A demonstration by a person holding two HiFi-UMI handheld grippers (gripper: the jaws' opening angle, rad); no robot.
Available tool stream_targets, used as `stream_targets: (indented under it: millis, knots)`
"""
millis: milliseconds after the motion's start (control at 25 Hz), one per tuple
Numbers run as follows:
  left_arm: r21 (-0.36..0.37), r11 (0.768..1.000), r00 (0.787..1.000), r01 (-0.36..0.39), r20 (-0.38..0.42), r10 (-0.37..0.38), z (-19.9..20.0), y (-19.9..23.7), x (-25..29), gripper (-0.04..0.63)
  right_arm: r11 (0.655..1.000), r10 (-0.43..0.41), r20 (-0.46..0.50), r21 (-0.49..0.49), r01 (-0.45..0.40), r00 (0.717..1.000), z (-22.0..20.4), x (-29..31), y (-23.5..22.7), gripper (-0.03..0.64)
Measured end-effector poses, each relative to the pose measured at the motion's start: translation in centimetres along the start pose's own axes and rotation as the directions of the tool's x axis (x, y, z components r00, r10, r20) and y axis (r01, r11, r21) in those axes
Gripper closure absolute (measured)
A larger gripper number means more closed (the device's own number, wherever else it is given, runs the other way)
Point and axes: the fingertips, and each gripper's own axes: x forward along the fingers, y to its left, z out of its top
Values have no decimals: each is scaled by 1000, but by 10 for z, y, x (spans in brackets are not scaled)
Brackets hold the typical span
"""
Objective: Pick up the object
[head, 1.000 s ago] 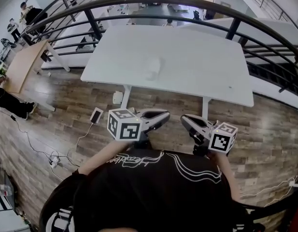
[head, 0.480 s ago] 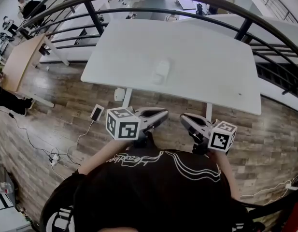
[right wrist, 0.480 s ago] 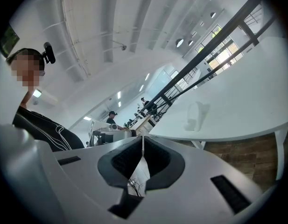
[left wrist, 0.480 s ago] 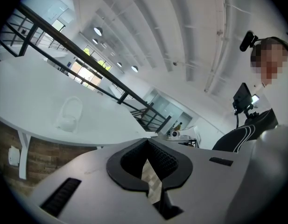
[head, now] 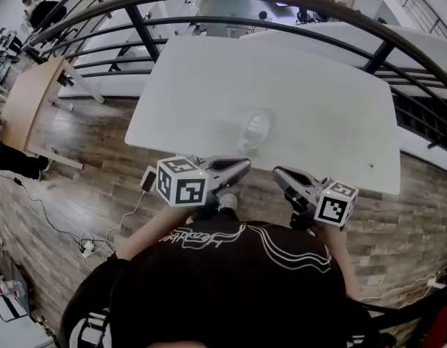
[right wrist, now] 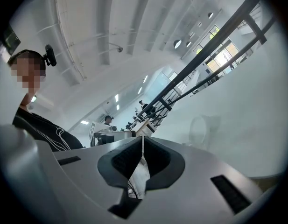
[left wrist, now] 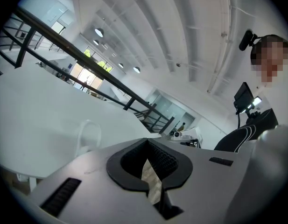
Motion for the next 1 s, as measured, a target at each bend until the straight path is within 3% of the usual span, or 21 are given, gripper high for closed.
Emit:
stream_targets:
  millis: [400,600,1000]
  knots:
    - [-35,999,1000,6,-14,-7,50,58,4,588,999,-36,9,36,36,999,44,40,-35,600]
    - [-68,998,999,-2,-43,-1,56,97,33,588,996,-55,-1,67,55,999,53,49,-84,600]
    - [-102,995,998,-18,-66,11,63,138,42,588,988,-133,-35,73,135,991,52,62,-135,598]
